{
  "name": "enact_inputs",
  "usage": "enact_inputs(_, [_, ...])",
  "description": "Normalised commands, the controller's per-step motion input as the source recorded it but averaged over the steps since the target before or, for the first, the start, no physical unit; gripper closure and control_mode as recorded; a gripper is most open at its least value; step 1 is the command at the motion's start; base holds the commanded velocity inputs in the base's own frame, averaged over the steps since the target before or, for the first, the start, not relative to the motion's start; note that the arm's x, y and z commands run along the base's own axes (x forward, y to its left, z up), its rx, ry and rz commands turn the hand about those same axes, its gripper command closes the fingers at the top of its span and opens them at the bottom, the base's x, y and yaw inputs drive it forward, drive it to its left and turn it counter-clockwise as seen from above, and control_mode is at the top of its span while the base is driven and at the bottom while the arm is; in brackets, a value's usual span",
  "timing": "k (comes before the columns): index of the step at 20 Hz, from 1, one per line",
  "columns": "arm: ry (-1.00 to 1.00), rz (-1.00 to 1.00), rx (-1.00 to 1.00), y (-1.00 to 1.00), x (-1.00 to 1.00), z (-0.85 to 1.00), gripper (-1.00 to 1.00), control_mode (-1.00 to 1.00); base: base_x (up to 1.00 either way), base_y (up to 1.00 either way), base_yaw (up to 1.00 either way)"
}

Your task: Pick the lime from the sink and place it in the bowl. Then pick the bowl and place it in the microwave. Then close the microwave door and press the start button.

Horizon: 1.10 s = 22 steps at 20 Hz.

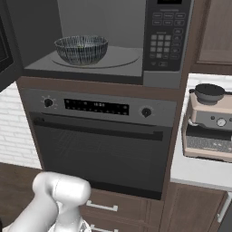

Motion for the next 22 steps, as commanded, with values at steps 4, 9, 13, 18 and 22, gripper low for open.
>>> enact_inputs(4, [-0.05, 0.0, 0.02, 0.28, -0.12, 0.39, -1.0, -1.0, 0.0, 0.0, 0.0])
enact_inputs(9, [-0.08, 0.0, 0.07, 0.0, -0.37, 0.63, -1.0, -1.0, 0.0, 0.0, 0.0])
enact_inputs(13, [-0.08, 0.01, 0.08, -0.08, -0.35, 0.51, -1.0, -1.0, 0.0, 0.0, 0.0])
enact_inputs(18, [-0.1, 0.06, 0.12, -0.37, -0.38, 0.43, -1.0, -1.0, 0.0, 0.0, 0.0])
enact_inputs(22, [-0.11, 0.08, 0.17, -0.68, -0.48, 0.22, -1.0, -1.0, 0.0, 0.0, 0.0])
